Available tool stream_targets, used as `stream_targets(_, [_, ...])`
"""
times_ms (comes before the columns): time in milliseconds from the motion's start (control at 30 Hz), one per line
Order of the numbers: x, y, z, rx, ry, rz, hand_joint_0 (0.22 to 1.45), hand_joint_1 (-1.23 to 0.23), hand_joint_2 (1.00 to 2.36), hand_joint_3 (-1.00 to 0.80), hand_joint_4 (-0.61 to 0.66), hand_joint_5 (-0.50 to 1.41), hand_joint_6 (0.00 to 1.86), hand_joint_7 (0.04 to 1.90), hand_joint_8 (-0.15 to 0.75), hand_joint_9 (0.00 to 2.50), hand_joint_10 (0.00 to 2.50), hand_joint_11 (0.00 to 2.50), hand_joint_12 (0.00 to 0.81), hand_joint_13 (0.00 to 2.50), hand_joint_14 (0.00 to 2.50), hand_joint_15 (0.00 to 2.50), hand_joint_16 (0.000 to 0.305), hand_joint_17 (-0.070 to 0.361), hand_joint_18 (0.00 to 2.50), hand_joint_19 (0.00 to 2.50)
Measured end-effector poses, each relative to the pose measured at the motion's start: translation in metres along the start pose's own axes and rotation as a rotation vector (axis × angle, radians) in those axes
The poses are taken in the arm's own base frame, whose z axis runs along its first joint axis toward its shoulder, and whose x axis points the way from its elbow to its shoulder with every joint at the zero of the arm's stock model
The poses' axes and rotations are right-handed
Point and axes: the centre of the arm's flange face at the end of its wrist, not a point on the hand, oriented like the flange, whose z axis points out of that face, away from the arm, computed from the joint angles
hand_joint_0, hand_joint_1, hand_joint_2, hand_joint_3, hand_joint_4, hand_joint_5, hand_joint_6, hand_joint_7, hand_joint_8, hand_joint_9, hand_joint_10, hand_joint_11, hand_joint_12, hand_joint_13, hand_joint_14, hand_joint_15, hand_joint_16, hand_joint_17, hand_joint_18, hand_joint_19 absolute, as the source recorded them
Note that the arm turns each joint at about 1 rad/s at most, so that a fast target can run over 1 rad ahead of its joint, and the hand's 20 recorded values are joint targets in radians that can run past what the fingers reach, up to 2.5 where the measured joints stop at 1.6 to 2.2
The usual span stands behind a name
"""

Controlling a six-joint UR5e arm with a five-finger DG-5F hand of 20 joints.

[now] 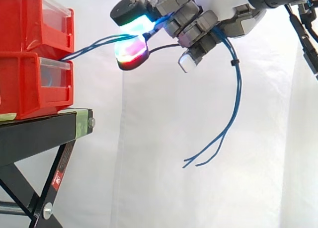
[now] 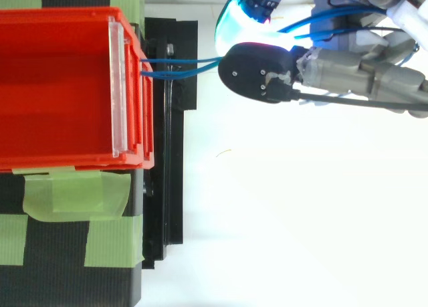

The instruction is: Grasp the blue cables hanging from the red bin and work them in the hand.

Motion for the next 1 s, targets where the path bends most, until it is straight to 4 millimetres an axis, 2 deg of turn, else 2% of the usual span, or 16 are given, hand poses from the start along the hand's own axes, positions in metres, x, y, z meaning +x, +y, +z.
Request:
stream_targets(33, [0.0000,0.0000,0.0000,0.000,0.000,0.000,1.04,-0.62,1.04,0.43,0.33,0.42,0.01,1.15,0.465,0.67,2.50,2.50,0.586,1.10,2.50,1.89,0.057,0.129,1.33,0.43])
stream_targets(67, [0.0000,0.0000,0.0001,0.000,0.000,0.000,0.99,-0.60,1.21,0.34,0.33,0.43,0.01,1.16,0.474,0.67,2.50,2.50,0.575,1.10,2.50,1.88,0.059,0.132,1.33,0.42])
stream_targets(100, [-0.0001,0.0000,0.0001,0.000,0.000,0.000,1.00,-0.62,1.09,0.33,0.33,0.43,0.01,1.16,0.468,0.67,2.50,2.50,0.580,1.11,2.50,1.90,0.060,0.134,1.37,0.45])
stream_targets(167, [-0.0002,-0.0001,0.0003,0.000,-0.001,0.000,0.87,-0.63,1.02,-0.24,0.34,0.40,0.01,1.13,0.467,0.66,2.50,2.50,0.586,1.08,2.50,1.92,0.057,0.129,1.35,0.52])
stream_targets(233, [-0.0005,-0.0004,0.0004,0.001,-0.001,-0.001,0.89,-0.61,1.02,-0.35,0.32,0.38,0.02,1.11,0.465,0.64,2.50,2.50,0.581,1.04,2.50,1.92,0.049,0.111,1.28,0.63])
stream_targets(300, [-0.0006,-0.0005,0.0005,0.001,-0.001,-0.001,1.01,-0.63,1.02,0.04,0.34,0.39,0.02,1.09,0.453,0.65,2.50,2.50,0.577,1.06,2.50,1.87,0.052,0.116,1.29,0.51])
stream_targets(333, [-0.0006,-0.0005,0.0005,0.001,-0.001,0.000,1.06,-0.63,1.00,0.36,0.35,0.42,0.02,1.09,0.450,0.66,2.50,2.50,0.576,1.08,2.50,1.84,0.055,0.124,1.28,0.39])
stream_targets(400, [-0.0007,-0.0005,0.0005,0.001,-0.001,0.000,1.05,-0.62,1.02,0.33,0.35,0.42,0.02,1.09,0.470,0.67,2.50,2.50,0.576,1.08,2.50,1.85,0.057,0.128,1.30,0.41])
stream_targets(467, [-0.0007,-0.0006,0.0005,0.002,-0.002,0.001,0.92,-0.62,1.02,-0.26,0.34,0.39,0.02,1.07,0.463,0.65,2.50,2.50,0.584,1.06,2.50,1.94,0.053,0.120,1.32,0.62])
stream_targets(500, [-0.0008,-0.0007,0.0005,0.002,-0.002,0.002,0.92,-0.62,1.02,-0.27,0.34,0.39,0.02,1.07,0.466,0.65,2.50,2.50,0.591,1.06,2.50,1.94,0.052,0.118,1.31,0.63])
stream_targets(567, [-0.0009,-0.0007,0.0005,0.003,-0.003,0.002,1.03,-0.62,1.02,0.10,0.34,0.39,0.02,1.05,0.426,0.64,2.50,2.50,0.584,1.06,2.50,1.88,0.053,0.120,1.26,0.51])
stream_targets(600, [-0.0010,-0.0007,0.0005,0.003,-0.003,0.002,1.04,-0.62,1.02,0.15,0.34,0.39,0.02,1.05,0.427,0.64,2.50,2.50,0.585,1.06,2.50,1.90,0.054,0.121,1.26,0.49])
stream_targets(633, [-0.0010,-0.0008,0.0005,0.003,-0.003,0.003,1.04,-0.63,1.01,0.12,0.34,0.40,0.02,1.04,0.455,0.65,2.50,2.50,0.580,1.05,2.50,1.88,0.054,0.121,1.26,0.49])
stream_targets(667, [-0.0010,-0.0007,0.0006,0.003,-0.004,0.003,0.96,-0.62,1.02,-0.20,0.34,0.38,0.02,1.04,0.466,0.65,2.50,2.50,0.574,1.04,2.50,1.93,0.050,0.111,1.30,0.67])
stream_targets(733, [-0.0010,-0.0007,0.0006,0.003,-0.005,0.004,0.93,-0.61,1.02,-0.35,0.34,0.37,0.01,1.04,0.464,0.65,2.50,2.50,0.576,1.05,2.50,1.92,0.050,0.112,1.30,0.66])
stream_targets(1000, [0.0015,0.0010,-0.0019,0.002,-0.003,0.012,0.85,-0.60,1.02,-0.60,0.33,0.35,0.02,1.06,0.469,0.67,2.50,2.50,0.583,1.06,2.50,1.91,0.051,0.114,1.30,0.61])
